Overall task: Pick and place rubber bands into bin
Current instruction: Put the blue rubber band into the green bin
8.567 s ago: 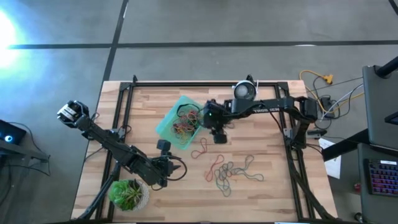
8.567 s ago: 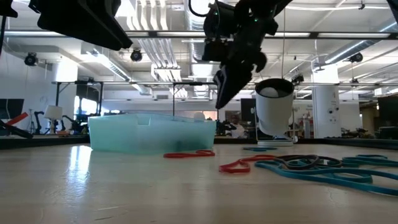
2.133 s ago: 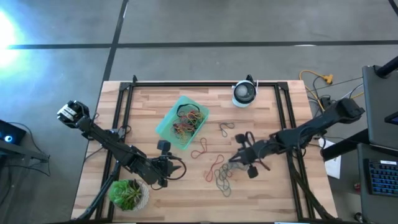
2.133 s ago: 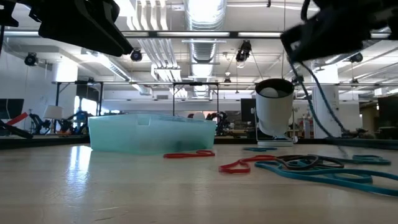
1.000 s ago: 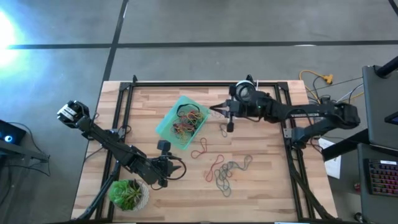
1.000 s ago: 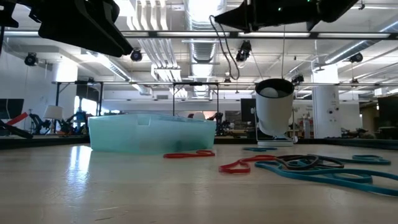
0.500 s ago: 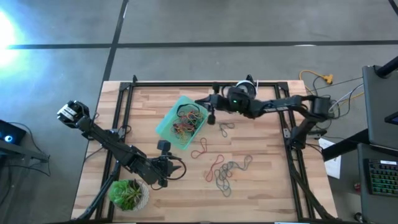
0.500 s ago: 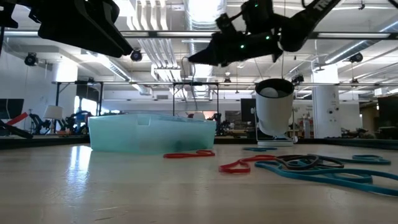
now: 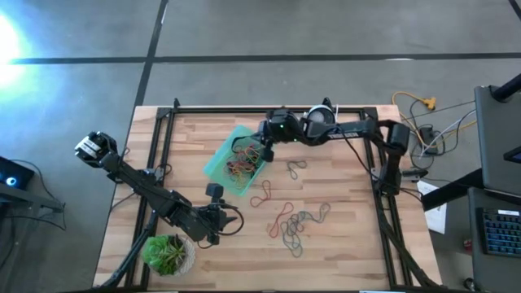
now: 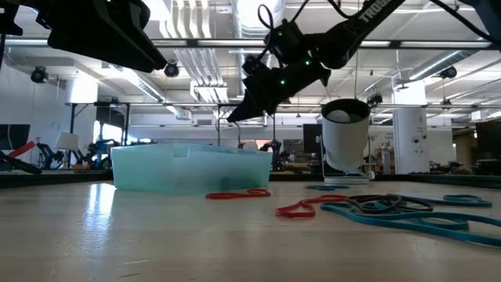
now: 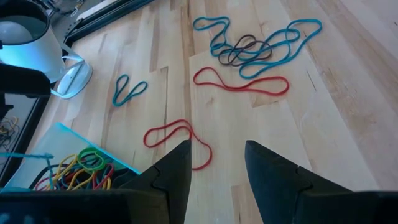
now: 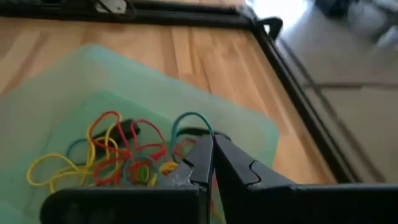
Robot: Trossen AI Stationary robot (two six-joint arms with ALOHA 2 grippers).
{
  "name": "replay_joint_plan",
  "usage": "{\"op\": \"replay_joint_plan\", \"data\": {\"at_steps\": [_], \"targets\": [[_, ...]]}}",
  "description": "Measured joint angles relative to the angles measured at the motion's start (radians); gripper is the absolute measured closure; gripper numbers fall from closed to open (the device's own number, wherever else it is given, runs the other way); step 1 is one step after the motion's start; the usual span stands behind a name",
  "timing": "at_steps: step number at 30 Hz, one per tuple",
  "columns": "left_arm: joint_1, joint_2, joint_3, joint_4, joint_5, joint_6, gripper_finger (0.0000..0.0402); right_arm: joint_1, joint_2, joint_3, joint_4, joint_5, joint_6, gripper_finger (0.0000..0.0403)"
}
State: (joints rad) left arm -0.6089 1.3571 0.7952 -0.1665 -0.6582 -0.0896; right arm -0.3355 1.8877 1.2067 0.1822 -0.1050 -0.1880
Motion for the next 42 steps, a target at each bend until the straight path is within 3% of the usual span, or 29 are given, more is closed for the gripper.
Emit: {"op": "replay_joint_plan", "data": {"at_steps": [5, 9, 13, 19, 24, 33, 42], "targets": [[0.0, 0.0, -0.001, 0.001, 0.0, 0.0, 0.0267, -0.027, -0.002, 0.007, -0.096, -0.001, 0.119, 0.0394], [0.0, 0.0, -0.001, 0.001, 0.0, 0.0, 0.0267, -0.031, -0.002, -0.01, -0.143, -0.026, 0.108, 0.038], [0.0, 0.0, -0.001, 0.001, 0.0, -0.001, 0.0267, -0.029, -0.002, -0.031, -0.145, -0.102, 0.102, 0.0342], [0.0, 0.0, -0.002, 0.002, 0.0, -0.001, 0.0267, -0.031, -0.004, -0.036, -0.153, -0.108, 0.085, 0.0275], [0.0, 0.0, -0.002, 0.002, 0.0, -0.001, 0.0267, -0.011, -0.034, -0.044, -0.218, -0.179, 0.013, 0.0246], [0.007, 0.0, -0.003, 0.026, 0.037, -0.003, 0.0267, 0.099, -0.161, -0.086, -0.416, -0.192, 0.0, 0.025], [0.057, 0.03, -0.005, 0.097, 0.128, 0.019, 0.0267, 0.329, -0.409, -0.363, -0.358, -0.183, 0.069, 0.0264]]}}
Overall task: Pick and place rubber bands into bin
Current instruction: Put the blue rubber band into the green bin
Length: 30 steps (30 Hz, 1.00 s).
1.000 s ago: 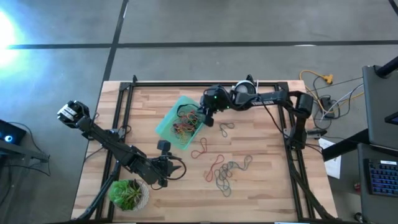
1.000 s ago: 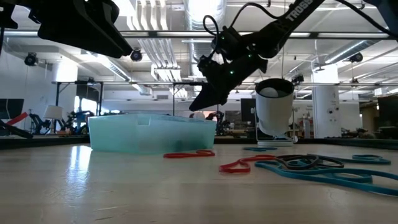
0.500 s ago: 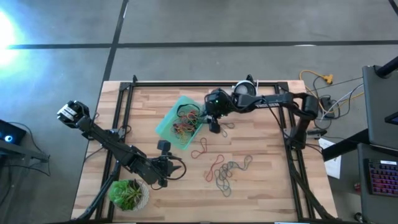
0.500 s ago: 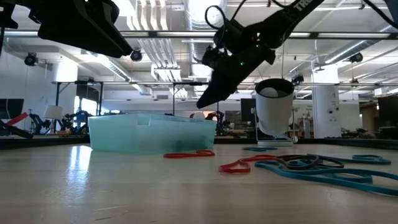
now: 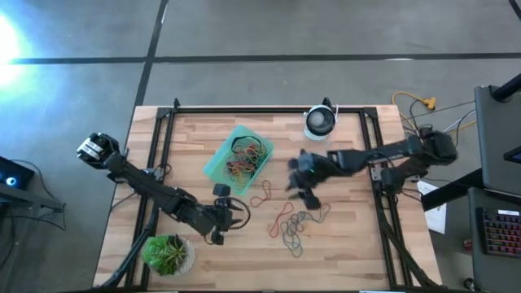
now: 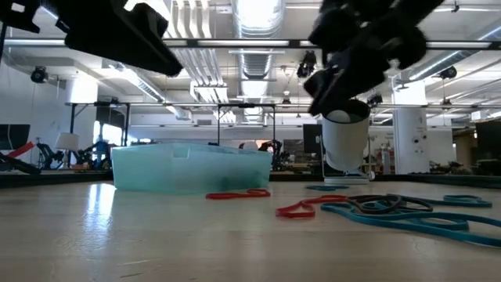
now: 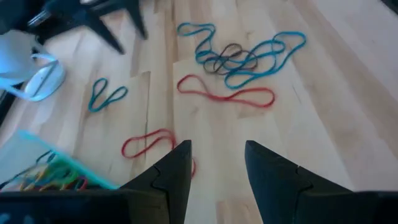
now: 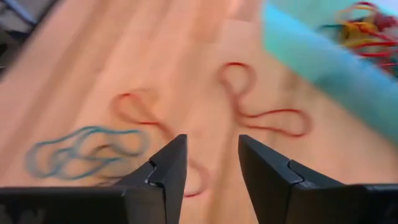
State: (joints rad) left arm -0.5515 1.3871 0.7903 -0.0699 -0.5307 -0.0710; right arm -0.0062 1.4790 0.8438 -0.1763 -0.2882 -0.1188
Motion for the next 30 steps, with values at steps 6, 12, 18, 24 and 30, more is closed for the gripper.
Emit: {"op": "replay_joint_plan", "data": {"at_steps": [6, 12, 18, 24, 30], "targets": [[0.059, 0.077, 0.044, 0.063, 0.11, 0.06, 0.0267, 0.142, -0.199, -0.221, 0.139, 0.011, 0.122, 0.0268], [0.115, 0.185, 0.115, 0.059, 0.194, 0.11, 0.0267, 0.24, -0.355, -0.397, 0.194, 0.133, 0.243, 0.027], [0.16, 0.271, 0.195, 0.051, 0.244, 0.14, 0.0267, 0.269, -0.448, -0.524, 0.232, 0.225, 0.372, 0.0269], [0.171, 0.289, 0.211, 0.028, 0.244, 0.14, 0.0267, 0.268, -0.425, -0.593, 0.32, 0.242, 0.406, 0.027], [0.171, 0.285, 0.211, 0.025, 0.244, 0.137, 0.0267, 0.268, -0.317, -0.609, 0.449, 0.242, 0.407, 0.027]]}}
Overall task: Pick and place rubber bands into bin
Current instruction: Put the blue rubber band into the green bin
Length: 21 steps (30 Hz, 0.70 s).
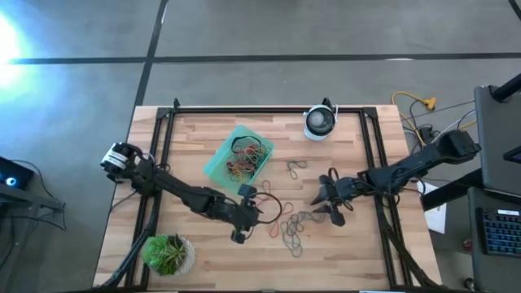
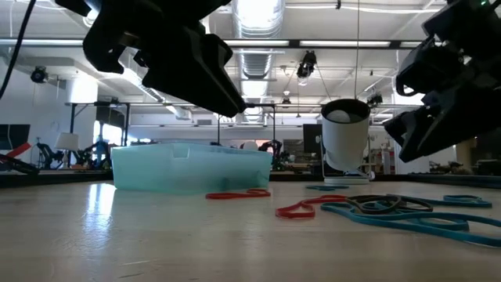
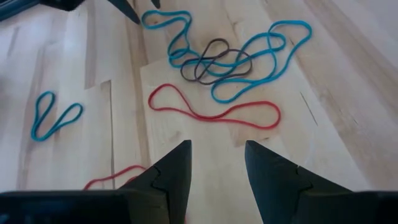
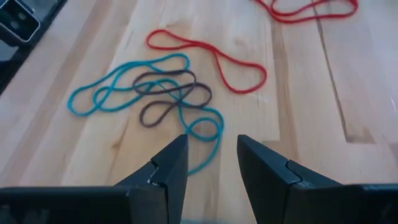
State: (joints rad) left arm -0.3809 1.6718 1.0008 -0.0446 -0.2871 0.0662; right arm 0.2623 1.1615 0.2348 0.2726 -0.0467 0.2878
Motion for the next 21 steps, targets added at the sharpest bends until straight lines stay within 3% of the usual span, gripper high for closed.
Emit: {"op": "replay_joint_plan", "data": {"at_steps": [12, 21], "targets": [[0.0, -0.001, -0.006, -0.019, 0.0, -0.003, 0.0267, 0.0, 0.326, 0.127, 0.055, -0.002, -0.031, 0.0275], [0.0, -0.002, -0.007, -0.019, 0.0, -0.003, 0.0267, -0.002, 0.387, 0.186, 0.018, -0.001, -0.065, 0.029]]}}
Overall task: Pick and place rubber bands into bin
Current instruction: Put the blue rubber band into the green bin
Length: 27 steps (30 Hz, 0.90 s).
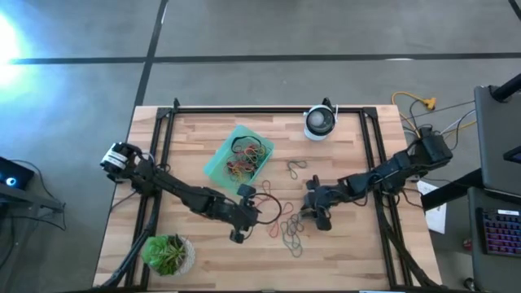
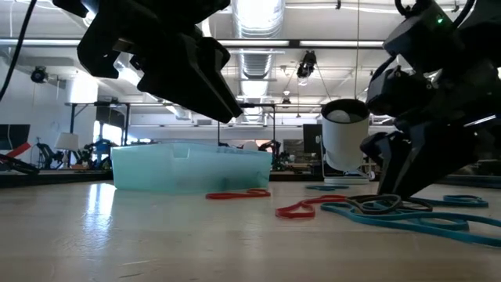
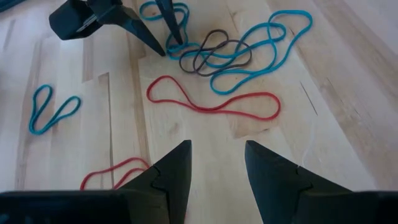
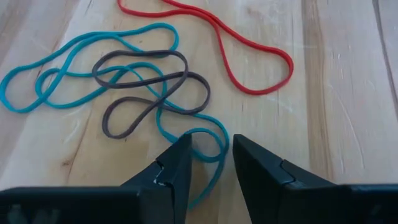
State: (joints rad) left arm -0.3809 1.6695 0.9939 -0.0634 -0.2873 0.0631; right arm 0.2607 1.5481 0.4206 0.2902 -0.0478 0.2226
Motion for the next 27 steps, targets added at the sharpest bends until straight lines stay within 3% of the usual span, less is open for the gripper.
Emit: {"op": "replay_joint_plan", "data": {"at_steps": [4, 9, 19, 27], "targets": [[0.0, 0.0, -0.001, 0.0, 0.0, 0.0, 0.0267, 0.0, -0.007, -0.003, -0.019, 0.003, 0.0, 0.0319], [0.0, 0.0, -0.001, 0.0, 0.0, 0.0, 0.0267, 0.001, -0.013, -0.005, -0.027, -0.004, -0.044, 0.0385], [0.0, 0.0, -0.002, -0.001, 0.0, 0.0, 0.0267, 0.001, -0.067, -0.008, -0.051, -0.004, -0.057, 0.0394], [0.0, -0.002, -0.003, -0.011, 0.0, -0.002, 0.0267, 0.002, -0.188, -0.008, -0.063, -0.004, -0.08, 0.0394]]}}
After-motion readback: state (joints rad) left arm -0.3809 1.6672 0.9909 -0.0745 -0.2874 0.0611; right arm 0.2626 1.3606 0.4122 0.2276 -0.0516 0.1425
